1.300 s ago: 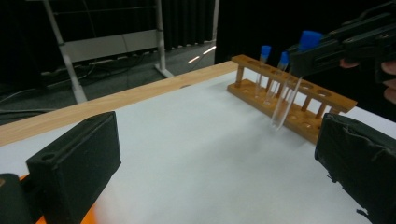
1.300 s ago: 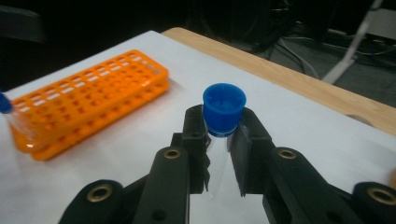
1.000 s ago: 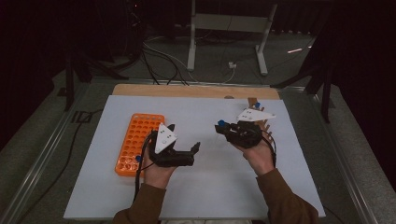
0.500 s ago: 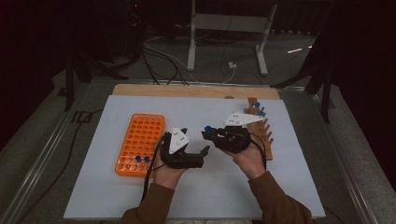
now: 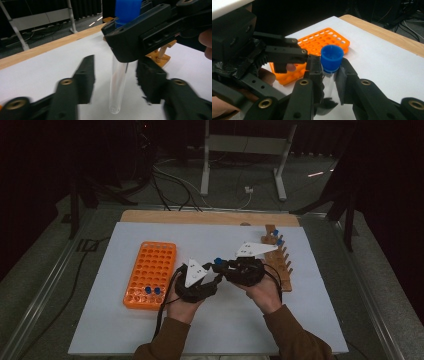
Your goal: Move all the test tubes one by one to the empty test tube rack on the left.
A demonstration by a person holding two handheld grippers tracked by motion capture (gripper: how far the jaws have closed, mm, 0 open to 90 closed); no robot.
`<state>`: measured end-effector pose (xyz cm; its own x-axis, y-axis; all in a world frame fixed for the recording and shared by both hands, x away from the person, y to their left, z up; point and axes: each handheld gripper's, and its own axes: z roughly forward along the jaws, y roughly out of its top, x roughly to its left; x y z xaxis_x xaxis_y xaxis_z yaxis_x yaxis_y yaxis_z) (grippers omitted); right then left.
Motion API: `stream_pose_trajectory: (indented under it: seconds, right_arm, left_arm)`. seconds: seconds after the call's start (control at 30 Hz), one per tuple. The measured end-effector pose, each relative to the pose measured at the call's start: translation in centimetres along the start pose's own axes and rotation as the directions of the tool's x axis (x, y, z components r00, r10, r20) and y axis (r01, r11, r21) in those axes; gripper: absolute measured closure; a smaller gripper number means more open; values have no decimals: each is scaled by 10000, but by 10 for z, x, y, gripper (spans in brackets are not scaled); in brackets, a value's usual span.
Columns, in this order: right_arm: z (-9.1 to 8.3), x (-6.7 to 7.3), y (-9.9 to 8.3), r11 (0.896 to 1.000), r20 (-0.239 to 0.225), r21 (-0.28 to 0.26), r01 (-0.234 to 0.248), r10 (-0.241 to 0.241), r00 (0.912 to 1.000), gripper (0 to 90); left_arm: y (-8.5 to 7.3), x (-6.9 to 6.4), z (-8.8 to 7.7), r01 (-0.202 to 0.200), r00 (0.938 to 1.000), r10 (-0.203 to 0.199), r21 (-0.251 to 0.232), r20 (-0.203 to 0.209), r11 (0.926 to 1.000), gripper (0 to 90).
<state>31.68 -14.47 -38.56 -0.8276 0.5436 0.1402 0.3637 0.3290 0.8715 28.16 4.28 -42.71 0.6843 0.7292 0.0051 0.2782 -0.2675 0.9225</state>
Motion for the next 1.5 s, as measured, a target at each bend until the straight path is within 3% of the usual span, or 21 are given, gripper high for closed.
stream_pose_trajectory:
  seconds: [0.23, 0.5, 0.83, 0.93, 1.1, 1.33, 1.5]
  right_arm:
    - [1, 1, 0, 10000, -69, 70, 37, -36, 10000, 771]
    - [2, 0, -1, 9998, -86, 175, 14, -13, 10000, 759]
    - [-12, -12, 0, 9975, 115, -379, -600, 605, 9981, 280]
    - [-16, -12, -1, 9995, 598, -262, -196, 211, 9980, 143]
    - [-22, -15, -5, 9993, 767, -358, -62, 89, 9970, 41]
    - [-29, -26, -13, 9993, 1063, -369, -48, 87, 9943, 10]
    - [-30, -30, -21, 9998, 1592, -186, 97, -67, 9872, 0]
  left_arm:
    - [-1, 0, -1, -90, 9999, 90, -40, 113, 10000, 768]
    - [-2, 1, 1, 11, 9997, -11, -5, 246, 10000, 782]
    - [-3, 7, -1, 285, 9996, -284, 124, -48, 9995, 784]
    - [-3, 8, -2, 413, 9991, -413, 85, 8, 9991, 784]
    - [-3, 10, -4, 491, 9988, -491, 32, -5, 9988, 784]
    - [-1, 14, -11, 688, 9976, -688, -22, -63, 9976, 784]
    - [1, 20, -19, 796, 9967, -797, -135, -118, 9967, 784]
